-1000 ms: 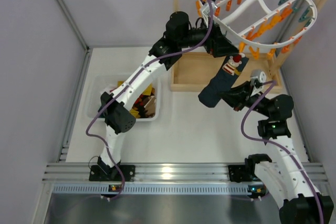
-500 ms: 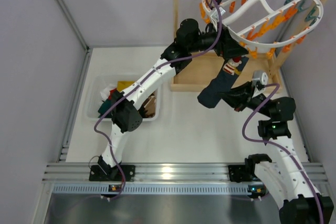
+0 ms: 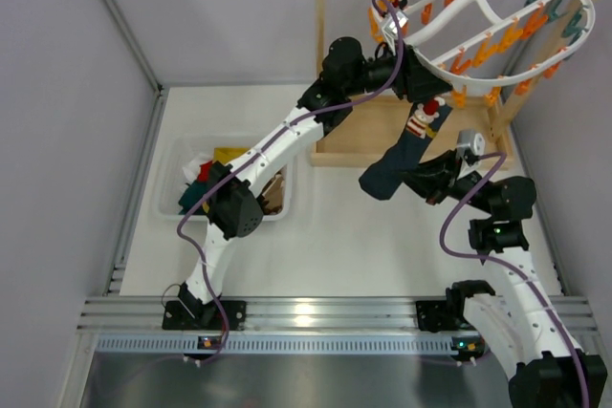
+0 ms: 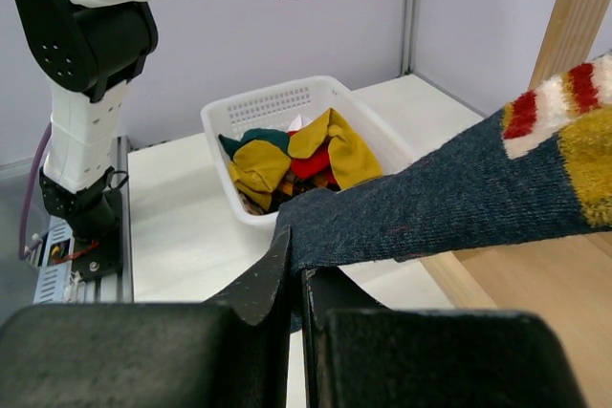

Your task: Remove the socks clipped to the hanger

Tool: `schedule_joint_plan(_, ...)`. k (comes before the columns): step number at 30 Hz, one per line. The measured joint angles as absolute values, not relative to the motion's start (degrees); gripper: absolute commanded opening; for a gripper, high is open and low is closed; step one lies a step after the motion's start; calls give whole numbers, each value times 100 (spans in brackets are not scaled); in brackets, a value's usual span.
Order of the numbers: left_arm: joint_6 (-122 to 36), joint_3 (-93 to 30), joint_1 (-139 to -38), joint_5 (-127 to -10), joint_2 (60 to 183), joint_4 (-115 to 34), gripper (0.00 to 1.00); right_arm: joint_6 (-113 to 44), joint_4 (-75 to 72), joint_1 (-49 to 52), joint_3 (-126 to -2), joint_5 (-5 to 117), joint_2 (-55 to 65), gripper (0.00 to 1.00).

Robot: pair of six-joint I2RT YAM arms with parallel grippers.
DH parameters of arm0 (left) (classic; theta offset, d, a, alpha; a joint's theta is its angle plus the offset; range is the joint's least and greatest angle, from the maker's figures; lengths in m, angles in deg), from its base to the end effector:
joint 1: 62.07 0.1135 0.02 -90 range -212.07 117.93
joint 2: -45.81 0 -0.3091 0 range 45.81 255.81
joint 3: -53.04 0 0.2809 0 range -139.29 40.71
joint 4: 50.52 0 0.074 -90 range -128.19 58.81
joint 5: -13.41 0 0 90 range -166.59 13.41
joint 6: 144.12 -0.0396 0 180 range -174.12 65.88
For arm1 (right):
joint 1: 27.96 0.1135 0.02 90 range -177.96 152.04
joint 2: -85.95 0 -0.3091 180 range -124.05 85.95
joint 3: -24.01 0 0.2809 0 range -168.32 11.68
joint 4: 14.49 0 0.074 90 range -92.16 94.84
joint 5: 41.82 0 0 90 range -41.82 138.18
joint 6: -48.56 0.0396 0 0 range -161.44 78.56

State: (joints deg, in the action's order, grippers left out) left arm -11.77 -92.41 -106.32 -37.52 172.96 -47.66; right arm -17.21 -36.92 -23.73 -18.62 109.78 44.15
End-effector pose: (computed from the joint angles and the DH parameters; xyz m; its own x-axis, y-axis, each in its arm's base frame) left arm 0.3940 -0.4186 0.4760 -0.5172 -0.2263 -0.8254 0.8505 -0.0274 -0.5253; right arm 0.1527 0.0462 0.3603 0.0140 0.1968 -0.9804 -0.9286 0.3662 0.0603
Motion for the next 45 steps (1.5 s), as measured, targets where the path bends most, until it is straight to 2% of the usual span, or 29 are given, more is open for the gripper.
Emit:
schedule_joint_plan(2,-1169,-9241,-10632,-3767,17299,-4784,52,-1721,-3692,-2373,-1860,10981,4413,0)
schedule_joint_plan(4,-1151,-9243,-10632,-3765,17299,-4827,47,-1728,-3708,-2373,-1832,10981,4413,0)
schedule_joint_plan(5,-1155,-9243,-10632,-3765,17299,-4836,38,-1730,-3708,-2371,-1823,10978,4406,0)
schedule_joint_plan(8,-1147,-9243,-10645,-3770,17299,-4853,29,-1734,-3721,-2362,-1806,10976,4360,0)
schedule_joint_plan(11,-1158,-9246,-10647,-3802,17299,-4864,16,-1734,-3725,-2356,-1766,10996,4351,0)
schedule_joint_plan(12,-1164,-9246,-10647,-3805,17299,-4862,12,-1734,-3727,-2356,-1753,10998,4356,0)
schedule_joint_plan(14,-1173,-9246,-10647,-3813,17299,-4862,12,-1734,-3721,-2356,-1742,10994,4356,0)
schedule_joint_plan(16,-1179,-9246,-10649,-3820,17299,-4864,28,-1736,-3710,-2356,-1709,10978,4373,0)
schedule_joint_plan(18,-1186,-9243,-10649,-3831,17299,-4864,34,-1741,-3670,-2345,-1674,10937,4424,0)
schedule_joint_plan(20,-1247,-9204,-10649,-3861,17294,-4882,53,-1813,-3550,-2345,-1644,10799,4531,0)
schedule_joint_plan(21,-1249,-9156,-10647,-3896,17288,-4902,54,-1841,-3517,-2343,-1642,10769,4559,0)
schedule_joint_plan(22,-1300,-8983,-10647,-3979,17229,-4974,73,-1892,-3439,-2334,-1642,10666,4611,0)
schedule_joint_plan(28,-1739,-7552,-10649,-4546,16621,-5041,81,-2250,-2792,-2325,-1644,10041,4959,0)
schedule_joint_plan(32,-2065,-6616,-10634,-5099,16053,-4978,95,-2412,-2558,-2325,-1646,9875,4983,0)
schedule_joint_plan(34,-2218,-6188,-10617,-5400,15705,-4910,98,-2462,-2464,-2325,-1648,9833,4948,0)
schedule_joint_plan(39,-2570,-5456,-10538,-6432,14744,-4425,98,-2490,-2352,-2323,-1668,9744,4681,0)
schedule_joint_plan(45,-2661,-4833,-10238,-8272,13616,-3098,98,-2523,-2129,-1930,-2031,9350,4017,0)
